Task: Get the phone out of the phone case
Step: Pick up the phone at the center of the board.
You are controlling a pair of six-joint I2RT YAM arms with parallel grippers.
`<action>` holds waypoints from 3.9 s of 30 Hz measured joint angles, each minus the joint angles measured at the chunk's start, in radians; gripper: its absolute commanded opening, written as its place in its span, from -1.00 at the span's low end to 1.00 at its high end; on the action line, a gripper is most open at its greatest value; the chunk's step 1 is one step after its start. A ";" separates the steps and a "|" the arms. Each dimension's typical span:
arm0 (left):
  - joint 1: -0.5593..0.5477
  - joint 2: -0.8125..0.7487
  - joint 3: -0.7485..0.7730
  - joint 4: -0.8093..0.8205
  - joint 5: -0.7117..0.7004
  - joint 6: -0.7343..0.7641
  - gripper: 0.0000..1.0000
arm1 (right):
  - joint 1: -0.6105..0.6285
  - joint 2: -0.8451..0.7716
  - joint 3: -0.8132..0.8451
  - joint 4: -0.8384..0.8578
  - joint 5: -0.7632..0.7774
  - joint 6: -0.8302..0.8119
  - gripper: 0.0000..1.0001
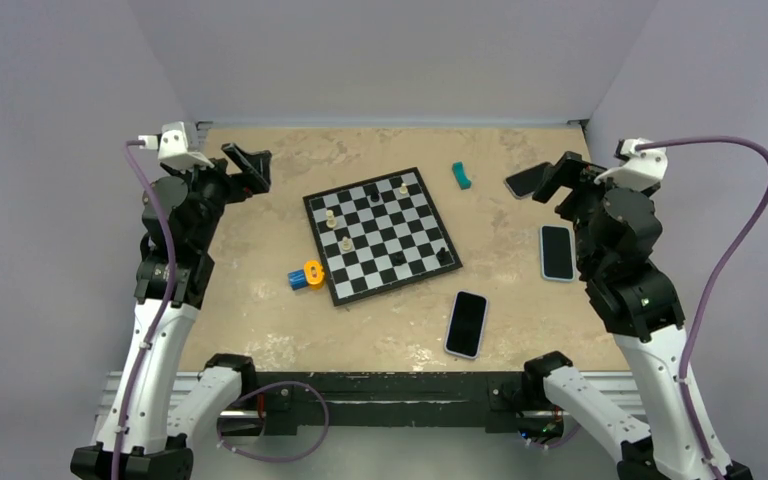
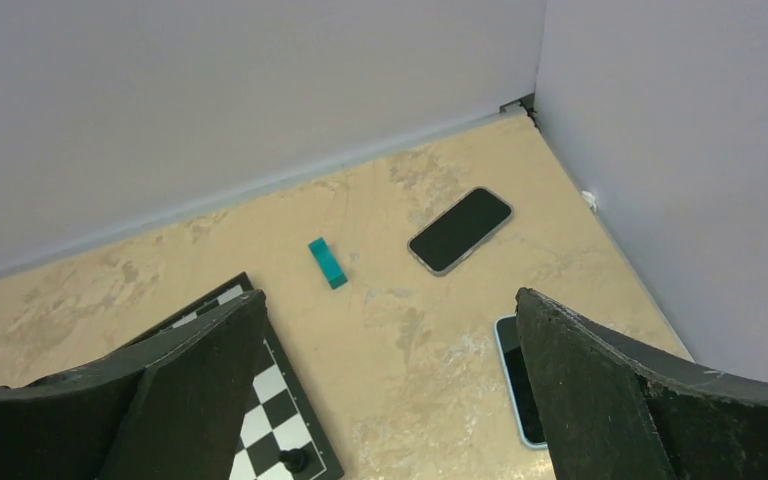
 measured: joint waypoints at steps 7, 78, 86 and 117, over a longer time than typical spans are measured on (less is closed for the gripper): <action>-0.017 -0.003 0.001 0.000 0.006 0.002 0.95 | -0.002 0.021 -0.003 -0.054 -0.089 0.063 0.97; -0.109 -0.020 -0.018 0.053 0.077 0.016 0.93 | 0.246 0.626 -0.498 -0.137 -0.534 0.372 -1.00; -0.130 0.029 -0.018 0.060 0.151 -0.011 0.87 | 0.258 0.143 -0.618 0.062 -0.488 0.399 -1.00; -0.752 0.277 -0.253 0.454 0.285 0.253 0.38 | 0.258 0.099 -0.326 0.132 -0.633 0.576 -1.00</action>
